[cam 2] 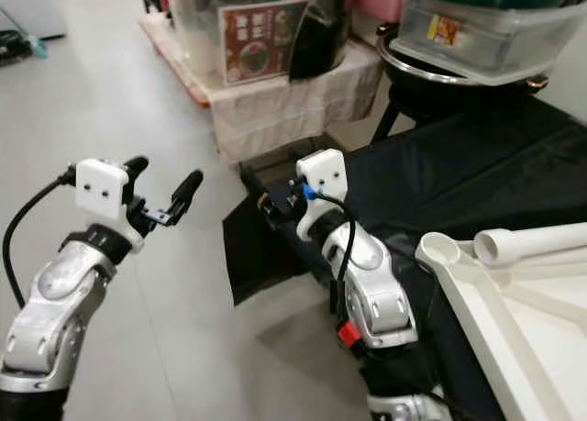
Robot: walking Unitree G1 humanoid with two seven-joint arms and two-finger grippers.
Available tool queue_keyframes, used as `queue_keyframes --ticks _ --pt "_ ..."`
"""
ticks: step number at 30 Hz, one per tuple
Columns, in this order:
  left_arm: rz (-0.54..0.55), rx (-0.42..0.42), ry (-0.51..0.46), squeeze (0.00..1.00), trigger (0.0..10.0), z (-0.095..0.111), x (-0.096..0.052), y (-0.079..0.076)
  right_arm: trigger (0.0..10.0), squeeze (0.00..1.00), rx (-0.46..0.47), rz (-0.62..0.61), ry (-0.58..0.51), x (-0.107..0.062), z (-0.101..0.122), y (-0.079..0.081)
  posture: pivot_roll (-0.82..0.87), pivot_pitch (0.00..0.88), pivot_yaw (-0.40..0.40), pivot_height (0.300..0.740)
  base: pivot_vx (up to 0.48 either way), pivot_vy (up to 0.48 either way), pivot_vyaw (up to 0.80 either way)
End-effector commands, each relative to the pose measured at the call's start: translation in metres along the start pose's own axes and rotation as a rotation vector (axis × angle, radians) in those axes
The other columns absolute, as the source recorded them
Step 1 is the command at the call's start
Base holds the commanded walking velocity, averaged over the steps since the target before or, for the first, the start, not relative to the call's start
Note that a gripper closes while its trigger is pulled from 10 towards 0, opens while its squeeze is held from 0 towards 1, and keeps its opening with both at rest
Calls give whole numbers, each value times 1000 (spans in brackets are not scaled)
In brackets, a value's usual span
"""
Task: Building children table
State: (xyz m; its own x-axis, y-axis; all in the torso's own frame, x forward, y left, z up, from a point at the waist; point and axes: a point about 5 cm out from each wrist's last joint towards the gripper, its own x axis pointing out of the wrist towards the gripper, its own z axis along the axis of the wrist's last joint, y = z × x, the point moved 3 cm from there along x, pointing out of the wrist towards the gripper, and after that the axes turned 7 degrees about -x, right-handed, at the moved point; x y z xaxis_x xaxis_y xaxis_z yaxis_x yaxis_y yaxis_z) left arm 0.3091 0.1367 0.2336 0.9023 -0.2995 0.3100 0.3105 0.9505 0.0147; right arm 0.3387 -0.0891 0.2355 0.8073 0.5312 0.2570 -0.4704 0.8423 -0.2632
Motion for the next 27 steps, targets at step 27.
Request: queue_keyframes --ticks 27 --pt "-50 -139 152 0 10000 -34 -1 -29 10000 0 -88 -183 90 -5 -8 -32 3 101 6 740 154 124 -415"
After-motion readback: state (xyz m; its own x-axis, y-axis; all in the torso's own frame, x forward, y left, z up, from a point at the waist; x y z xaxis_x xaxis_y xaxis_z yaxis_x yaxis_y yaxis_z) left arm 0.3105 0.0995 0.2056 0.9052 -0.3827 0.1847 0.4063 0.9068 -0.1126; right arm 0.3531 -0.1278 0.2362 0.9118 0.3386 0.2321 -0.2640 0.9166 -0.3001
